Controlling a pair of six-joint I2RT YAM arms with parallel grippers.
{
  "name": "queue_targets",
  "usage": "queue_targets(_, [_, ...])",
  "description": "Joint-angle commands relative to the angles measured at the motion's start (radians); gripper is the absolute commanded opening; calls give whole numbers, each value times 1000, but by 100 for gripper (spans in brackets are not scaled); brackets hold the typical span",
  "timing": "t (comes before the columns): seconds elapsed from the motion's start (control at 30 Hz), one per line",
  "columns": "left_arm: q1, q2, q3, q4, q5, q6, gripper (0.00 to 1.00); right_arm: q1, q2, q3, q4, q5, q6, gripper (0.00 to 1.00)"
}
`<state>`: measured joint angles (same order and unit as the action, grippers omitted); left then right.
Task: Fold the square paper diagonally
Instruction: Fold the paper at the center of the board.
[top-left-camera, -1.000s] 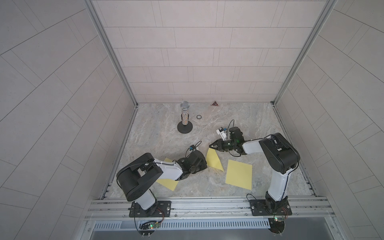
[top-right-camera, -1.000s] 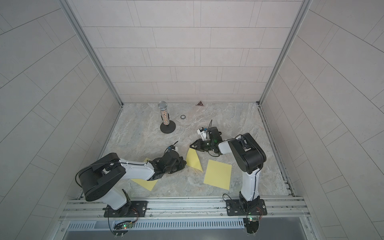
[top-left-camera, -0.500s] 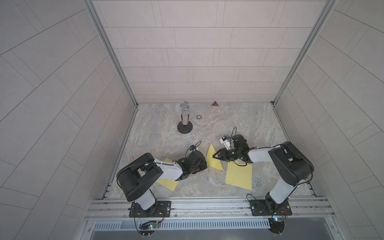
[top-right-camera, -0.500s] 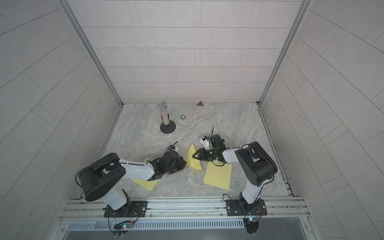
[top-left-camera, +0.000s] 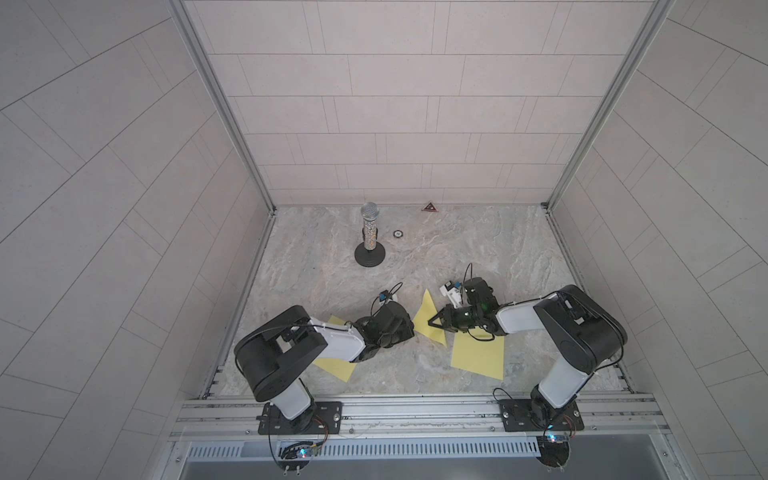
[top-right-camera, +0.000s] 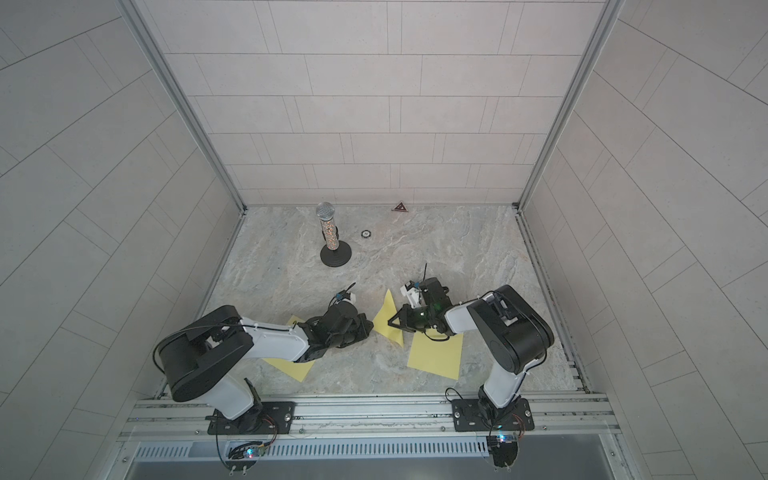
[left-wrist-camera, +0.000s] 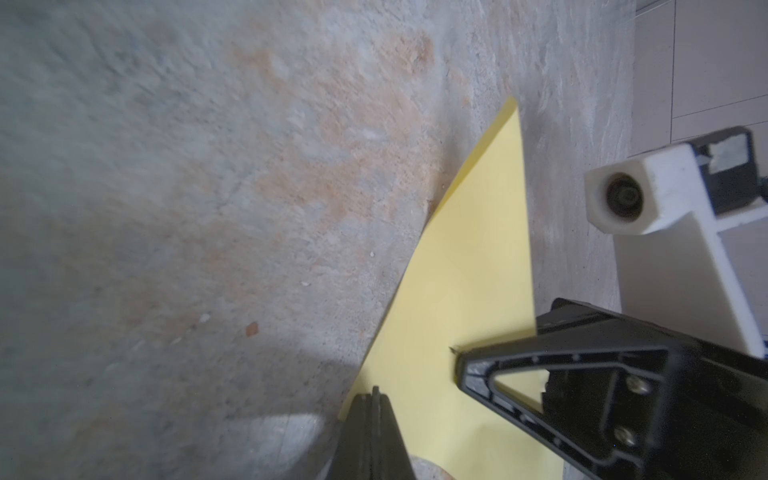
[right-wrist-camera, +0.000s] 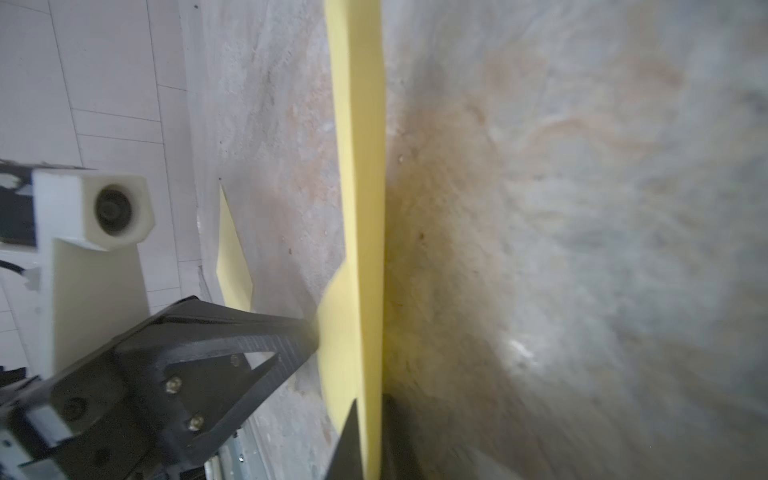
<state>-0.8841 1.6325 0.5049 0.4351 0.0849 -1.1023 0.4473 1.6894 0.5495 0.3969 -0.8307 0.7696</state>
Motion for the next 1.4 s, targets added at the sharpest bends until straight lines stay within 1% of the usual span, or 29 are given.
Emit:
queue_targets(0.0, [-9, 79, -75, -289, 13, 12, 0, 5, -43, -4, -71, 49, -15, 40])
queue_targets(0.03, [-8, 78, -75, -289, 11, 12, 0, 6, -49, -14, -72, 53, -9, 44])
queue_targets(0.17, [-9, 81, -75, -286, 13, 15, 0, 17, -62, -70, -31, 65, 28, 43])
queue_targets(0.37, [-9, 83, -75, -282, 16, 16, 0, 26, -62, -173, 136, 61, 142, 35])
queue_targets(0.47, [-9, 88, -76, -280, 17, 16, 0, 26, -72, -191, 146, 65, 163, 30])
queue_targets(0.53, [-10, 92, -77, -276, 17, 16, 0, 26, -81, -197, 146, 67, 167, 23])
queue_targets(0.6, [-10, 93, -80, -276, 18, 15, 0, 27, -86, -207, 164, 65, 184, 4])
queue_targets(0.63, [-10, 93, -81, -275, 17, 15, 0, 26, -90, -212, 172, 65, 193, 0])
queue_targets(0.77, [-11, 90, -82, -274, 18, 15, 0, 27, -107, -218, 175, 70, 215, 0])
queue_targets(0.8, [-10, 90, -83, -274, 16, 15, 0, 28, -112, -221, 177, 71, 223, 10])
queue_targets(0.87, [-10, 93, -84, -274, 16, 15, 0, 28, -130, -238, 187, 85, 240, 36])
queue_targets(0.9, [-10, 96, -83, -273, 17, 18, 0, 32, -139, -246, 189, 89, 249, 41])
queue_targets(0.93, [-10, 100, -84, -272, 18, 20, 0, 35, -148, -253, 188, 89, 258, 43])
queue_targets(1.03, [-10, 112, -92, -249, 24, 16, 0, 50, -195, -283, 183, 111, 283, 42])
queue_targets(1.23, [-12, 119, -98, -233, 18, 13, 0, 94, -316, -309, 83, 172, 296, 36])
queue_targets(1.3, [-12, 122, -101, -227, 16, 13, 0, 106, -342, -309, 54, 191, 295, 35])
queue_targets(1.37, [-12, 124, -106, -221, 17, 13, 0, 114, -355, -314, 58, 199, 305, 32])
